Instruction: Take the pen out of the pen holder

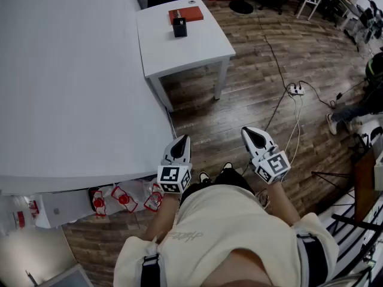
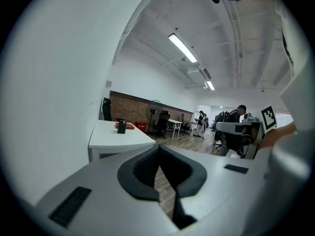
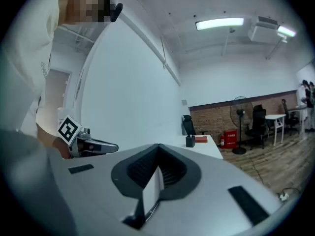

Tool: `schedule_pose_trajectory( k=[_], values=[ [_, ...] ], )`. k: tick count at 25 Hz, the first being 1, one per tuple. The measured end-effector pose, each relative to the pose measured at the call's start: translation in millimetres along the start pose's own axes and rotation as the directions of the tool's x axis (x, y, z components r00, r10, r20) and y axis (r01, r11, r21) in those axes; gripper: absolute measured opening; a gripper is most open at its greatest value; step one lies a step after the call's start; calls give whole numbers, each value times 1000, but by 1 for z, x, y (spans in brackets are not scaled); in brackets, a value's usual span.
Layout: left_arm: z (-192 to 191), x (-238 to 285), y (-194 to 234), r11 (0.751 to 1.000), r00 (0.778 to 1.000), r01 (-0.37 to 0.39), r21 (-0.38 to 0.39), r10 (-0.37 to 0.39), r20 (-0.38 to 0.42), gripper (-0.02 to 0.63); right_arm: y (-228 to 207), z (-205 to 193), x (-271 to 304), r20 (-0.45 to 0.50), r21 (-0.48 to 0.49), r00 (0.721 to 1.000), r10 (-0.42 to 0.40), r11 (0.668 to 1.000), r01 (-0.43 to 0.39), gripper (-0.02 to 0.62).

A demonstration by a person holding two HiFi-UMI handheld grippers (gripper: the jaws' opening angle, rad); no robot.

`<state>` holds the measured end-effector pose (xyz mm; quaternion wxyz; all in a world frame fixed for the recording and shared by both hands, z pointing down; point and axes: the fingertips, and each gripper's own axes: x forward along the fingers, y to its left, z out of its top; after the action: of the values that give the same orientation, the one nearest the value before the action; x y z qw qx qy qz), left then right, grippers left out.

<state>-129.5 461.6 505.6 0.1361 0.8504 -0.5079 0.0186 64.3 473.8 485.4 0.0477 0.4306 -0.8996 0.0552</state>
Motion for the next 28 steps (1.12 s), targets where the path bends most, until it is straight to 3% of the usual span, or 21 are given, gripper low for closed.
schedule_pose_trajectory(
  k=[14,20,28],
  values=[
    [-1,42,14,1000,999,-9,-14,8,-44,17,-35,2,20,-26,-28,1000,6,1000,-6,6],
    [10,86,14,999,998,-11,32,13,-57,17,-80,-6,45,-6,7,1000,12,1000,-12,6],
    [47,168,36,995,998,-54,79,57,-41,17,-152,5,102,21,-34,999,44,998,-43,6]
  ],
)
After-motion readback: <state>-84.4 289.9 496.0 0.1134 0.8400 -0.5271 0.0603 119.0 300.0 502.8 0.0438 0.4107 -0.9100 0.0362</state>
